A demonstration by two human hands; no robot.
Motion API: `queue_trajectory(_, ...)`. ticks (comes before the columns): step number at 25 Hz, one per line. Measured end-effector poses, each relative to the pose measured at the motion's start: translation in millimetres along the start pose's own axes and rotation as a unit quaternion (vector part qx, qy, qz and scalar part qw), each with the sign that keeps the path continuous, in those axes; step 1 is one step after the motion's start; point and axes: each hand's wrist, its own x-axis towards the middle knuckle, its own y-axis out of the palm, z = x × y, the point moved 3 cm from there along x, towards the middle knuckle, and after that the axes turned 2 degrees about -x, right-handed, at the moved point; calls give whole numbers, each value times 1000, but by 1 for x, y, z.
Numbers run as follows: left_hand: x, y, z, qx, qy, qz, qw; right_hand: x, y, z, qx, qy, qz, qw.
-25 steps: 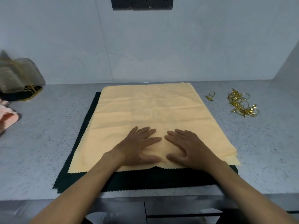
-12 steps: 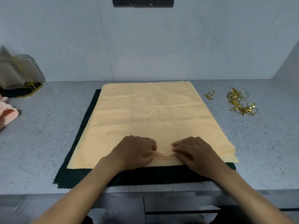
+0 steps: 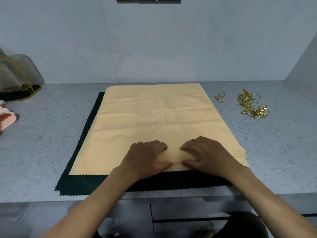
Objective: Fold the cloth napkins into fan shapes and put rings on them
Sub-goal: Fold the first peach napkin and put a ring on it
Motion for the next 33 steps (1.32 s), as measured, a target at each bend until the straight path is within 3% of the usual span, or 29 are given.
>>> queue_trajectory(7, 1, -2, -5, 15, -3, -5, 1000, -1, -1, 7, -21, 8, -13, 1000)
queue_trajectory(10, 6, -5, -1, -3, -16, -4, 1000, 0, -10, 4, 42, 25, 39, 998)
queue_trajectory(14, 7, -9, 9, -93, -64, -46, 993, -3, -14, 6, 50, 31, 44, 997)
queue_trajectory(20, 7, -18, 9, -164, -99, -52, 980, 2, -8, -4, 64, 92, -127, 986)
queue_trajectory(23, 3, -16, -5, -25, -63, 2, 998, 10, -16, -2, 69, 102, -219, 968)
queue_trajectory(25, 9, -28, 8, 6, -105, -52, 993, 14, -26, -1, 50, 72, -245, 966)
queue_trajectory(26, 8, -37, 18, -8, -138, -83, 987, 13, -29, -4, 25, 57, -221, 973)
queue_trajectory(28, 6, -46, 46, -58, -171, -80, 980, 11, -27, -13, -34, 82, -87, 992)
queue_trajectory(30, 3, -54, 62, -97, -160, 19, 982, 7, -29, -23, -57, 138, 10, 989)
queue_trajectory(33, -8, -68, 62, -92, -125, 124, 980, 0, -52, -22, -26, 144, 60, 987)
